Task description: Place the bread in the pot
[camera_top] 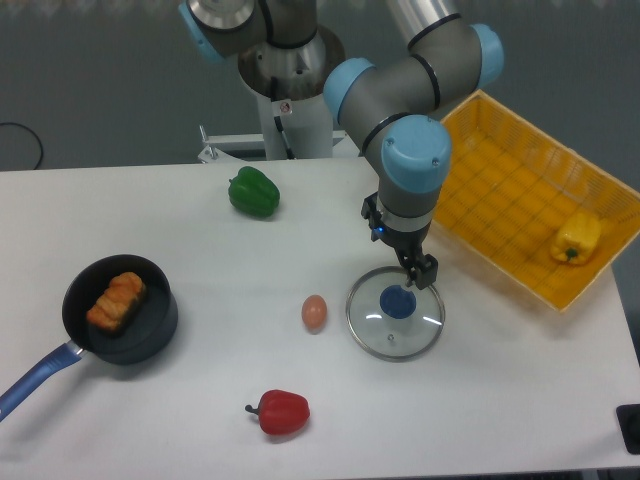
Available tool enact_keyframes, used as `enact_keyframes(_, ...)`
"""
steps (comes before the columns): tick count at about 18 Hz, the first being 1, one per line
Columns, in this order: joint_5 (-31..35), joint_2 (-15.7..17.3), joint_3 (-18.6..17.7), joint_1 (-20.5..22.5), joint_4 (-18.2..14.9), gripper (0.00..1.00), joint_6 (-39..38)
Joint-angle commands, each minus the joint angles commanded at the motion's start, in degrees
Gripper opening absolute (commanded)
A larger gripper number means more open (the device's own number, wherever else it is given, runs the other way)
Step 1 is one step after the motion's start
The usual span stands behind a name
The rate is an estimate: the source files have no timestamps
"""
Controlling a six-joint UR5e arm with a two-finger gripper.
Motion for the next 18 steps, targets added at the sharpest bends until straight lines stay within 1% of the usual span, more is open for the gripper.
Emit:
enact_keyframes(10,-0.09,0.09,0.0,0.0,0.0,1.0,-0.09)
enact_keyframes(14,-0.09,1.05,-0.35,0.18,0.0,1.0,0.18)
enact_keyframes(15,-0.26,0.88,-0.26,0.09,0.35,1.0,-0.43)
enact_keyframes(16,0.08,0.53,0.69,-0.17,0.35,1.0,-0.44)
enact_keyframes(18,-0.26,0.44,0.62,-0.26,0.35,1.0,0.52)
